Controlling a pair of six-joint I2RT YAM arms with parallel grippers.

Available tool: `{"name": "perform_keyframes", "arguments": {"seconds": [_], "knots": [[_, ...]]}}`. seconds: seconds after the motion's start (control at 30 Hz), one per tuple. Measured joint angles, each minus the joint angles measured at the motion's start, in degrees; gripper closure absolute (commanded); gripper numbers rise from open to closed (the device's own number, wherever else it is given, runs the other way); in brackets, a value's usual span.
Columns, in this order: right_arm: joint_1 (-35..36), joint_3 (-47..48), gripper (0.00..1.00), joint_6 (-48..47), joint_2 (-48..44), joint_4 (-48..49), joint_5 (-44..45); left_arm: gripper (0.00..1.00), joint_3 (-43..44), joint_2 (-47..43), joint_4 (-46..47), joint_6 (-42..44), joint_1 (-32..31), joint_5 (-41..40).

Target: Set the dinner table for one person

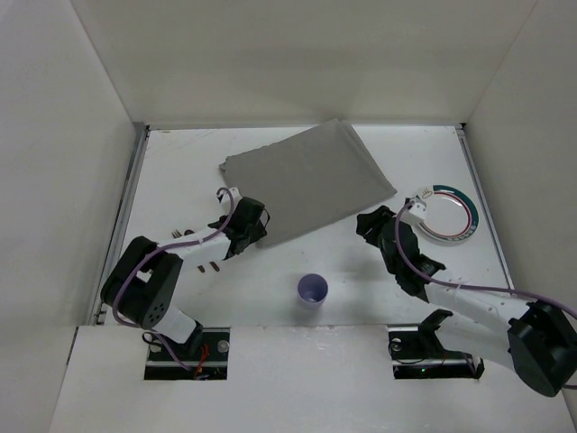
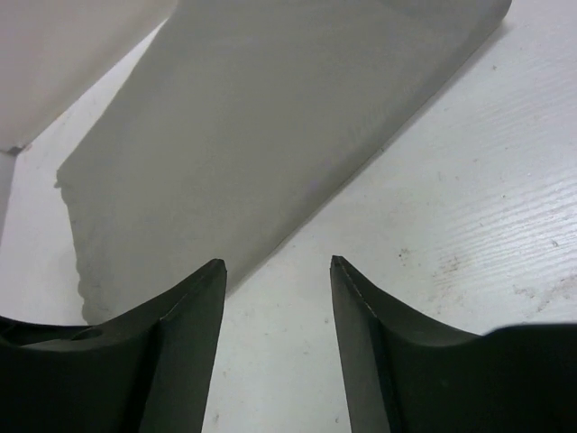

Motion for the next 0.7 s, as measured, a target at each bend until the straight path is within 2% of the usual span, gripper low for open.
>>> {"name": "perform_keyframes", "arguments": {"seconds": [0.07, 0.13, 0.2, 0.27, 0.4, 0.6, 0.7], "knots": [[-0.5, 0.3, 0.38, 0.1, 1.1, 0.0, -0.6, 0.66, 0.0, 0.0, 0.6, -0.8, -0.1, -0.4], [-1.2, 0.5, 0.36, 0.3, 1.9, 0.0, -1.1, 0.81, -0.4, 0.0, 1.8, -1.6, -0.1, -0.4], [-2.2, 1.0, 0.34, 0.7, 2.9, 0.0, -1.7, 0.89, -1.0, 0.1, 2.9, -1.9, 0.3, -0.1], [-3.8, 1.4, 0.29, 1.6, 4.3, 0.0, -2.5, 0.92, -1.7, 0.1, 4.2, -2.0, 2.0, 0.8], [-7.6, 2.6, 0.28, 4.3, 8.5, 0.0, -5.7, 0.94, -2.4, 0.4, 7.6, -2.0, 7.1, 1.1], [-12.6, 6.6, 0.33, 10.1, 17.5, -0.1, -11.1, 0.96, 1.2, 7.3, 13.3, -2.4, 10.4, 2.3], [-14.7, 9.9, 0.36, 11.9, 21.6, -0.3, -12.2, 0.92, 2.0, 8.7, 14.7, -3.0, 10.8, 3.2]]}}
